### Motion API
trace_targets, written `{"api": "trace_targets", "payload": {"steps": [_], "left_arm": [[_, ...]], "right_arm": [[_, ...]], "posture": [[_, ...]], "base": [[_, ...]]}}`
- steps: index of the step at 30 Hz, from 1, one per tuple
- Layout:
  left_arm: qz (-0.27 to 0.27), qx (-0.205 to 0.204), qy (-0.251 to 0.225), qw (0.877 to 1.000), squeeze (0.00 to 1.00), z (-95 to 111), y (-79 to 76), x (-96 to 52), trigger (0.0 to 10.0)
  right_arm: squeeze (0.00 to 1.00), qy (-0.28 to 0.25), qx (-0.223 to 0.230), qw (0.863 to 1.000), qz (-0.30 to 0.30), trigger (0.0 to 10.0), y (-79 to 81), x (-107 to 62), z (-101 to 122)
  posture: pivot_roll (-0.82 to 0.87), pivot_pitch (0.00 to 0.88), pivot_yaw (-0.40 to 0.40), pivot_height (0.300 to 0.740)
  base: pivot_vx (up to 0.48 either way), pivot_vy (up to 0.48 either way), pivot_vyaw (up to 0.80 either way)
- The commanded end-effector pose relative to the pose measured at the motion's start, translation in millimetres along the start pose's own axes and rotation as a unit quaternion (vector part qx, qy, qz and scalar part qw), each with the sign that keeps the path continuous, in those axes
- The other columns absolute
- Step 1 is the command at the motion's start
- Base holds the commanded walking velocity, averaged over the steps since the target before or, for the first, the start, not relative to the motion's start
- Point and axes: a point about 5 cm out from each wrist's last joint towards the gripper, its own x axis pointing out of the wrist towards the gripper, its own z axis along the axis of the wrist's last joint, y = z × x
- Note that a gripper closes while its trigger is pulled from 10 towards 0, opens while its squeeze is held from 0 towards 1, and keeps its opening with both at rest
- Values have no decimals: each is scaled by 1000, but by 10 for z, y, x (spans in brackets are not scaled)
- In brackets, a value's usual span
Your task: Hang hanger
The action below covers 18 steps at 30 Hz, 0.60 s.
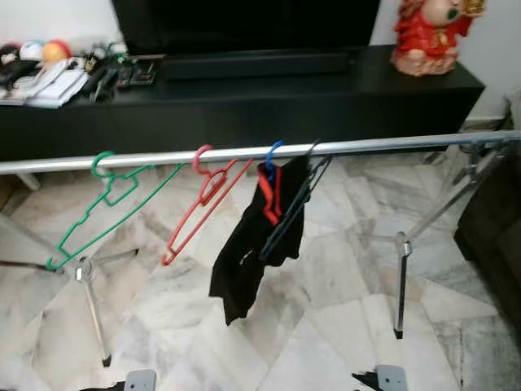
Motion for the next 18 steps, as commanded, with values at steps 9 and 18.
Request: {"api": "trace_targets", "payload": {"steps": [9,18], "left_arm": [[-1,-5,12,1000,0,-88,4,-25,10000],[2,-2,16,1000,0,-102,7,-27,10000]], "right_arm": [[0,27,2,1000,-1,10000,-85,-53,-173],[0,26,-3,1000,8,10000,35,-43,-192]], "posture": [[-35,184,5,740],[-38,186,2,740]], "base": [[0,0,-730],[0,-160,-731]]}}
